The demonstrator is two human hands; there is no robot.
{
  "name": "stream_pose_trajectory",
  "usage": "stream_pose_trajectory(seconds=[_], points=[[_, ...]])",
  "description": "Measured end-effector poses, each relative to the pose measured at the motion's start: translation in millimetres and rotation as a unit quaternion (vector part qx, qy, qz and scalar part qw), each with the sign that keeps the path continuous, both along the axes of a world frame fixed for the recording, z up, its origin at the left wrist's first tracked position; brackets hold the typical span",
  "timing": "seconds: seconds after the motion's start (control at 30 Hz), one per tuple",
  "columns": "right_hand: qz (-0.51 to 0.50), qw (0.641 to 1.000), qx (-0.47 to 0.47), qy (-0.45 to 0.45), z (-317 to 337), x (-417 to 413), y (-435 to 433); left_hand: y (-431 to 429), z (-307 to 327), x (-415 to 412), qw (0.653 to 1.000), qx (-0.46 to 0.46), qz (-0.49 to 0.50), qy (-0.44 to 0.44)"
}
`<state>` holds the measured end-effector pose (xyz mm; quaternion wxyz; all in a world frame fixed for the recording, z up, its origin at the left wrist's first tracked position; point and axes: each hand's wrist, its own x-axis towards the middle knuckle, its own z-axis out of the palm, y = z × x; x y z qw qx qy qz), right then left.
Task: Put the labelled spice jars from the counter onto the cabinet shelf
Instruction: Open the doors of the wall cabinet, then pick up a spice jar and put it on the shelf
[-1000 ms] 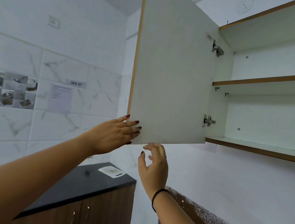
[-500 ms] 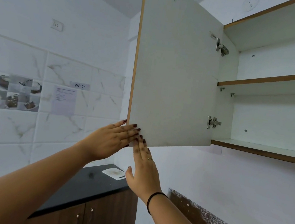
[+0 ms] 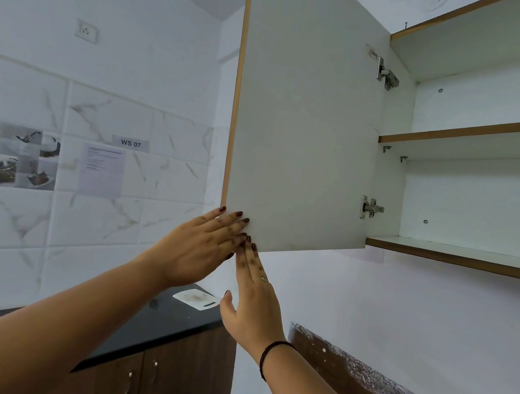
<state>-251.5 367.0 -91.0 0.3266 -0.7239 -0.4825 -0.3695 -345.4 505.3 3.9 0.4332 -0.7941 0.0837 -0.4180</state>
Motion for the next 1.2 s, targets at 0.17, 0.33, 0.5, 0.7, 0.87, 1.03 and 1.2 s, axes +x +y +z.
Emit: stream_pose_trajectory(seconds=[0.17,0.33,0.5,0.7,0.87,1.03,1.2], points=[[-0.024,0.999,-0.016,-0.014,0.3,0.7,-22.5,-12.7,-4.9,6.6,0.999,-0.048,0.011,-0.009],[-0.073,0.997,0.0,-0.014,0.9,3.4,-50.3,-38.3,-13.2,15.4,0.996,-0.094,-0.004,-0.005],[-0.115,0.993,0.005,0.005,-4.1,4.9,-81.1,-72.1,-32.3,27.9,0.977,-0.203,-0.069,0.003],[-0.136,0.99,-0.005,0.034,-21.9,-7.7,-126.6,-110.7,-78.2,46.1,0.921,-0.345,-0.177,0.035],[-0.174,0.983,-0.017,0.057,-68.5,-12.7,-173.5,-138.3,-143.7,49.7,0.856,-0.453,-0.239,0.071],[-0.197,0.976,-0.036,0.082,-120.7,-6.6,-212.2,-172.9,-202.3,58.1,0.808,-0.513,-0.262,0.125],[-0.192,0.973,-0.007,0.125,-157.0,-7.5,-234.3,-207.7,-242.6,64.9,0.766,-0.564,-0.264,0.155]])
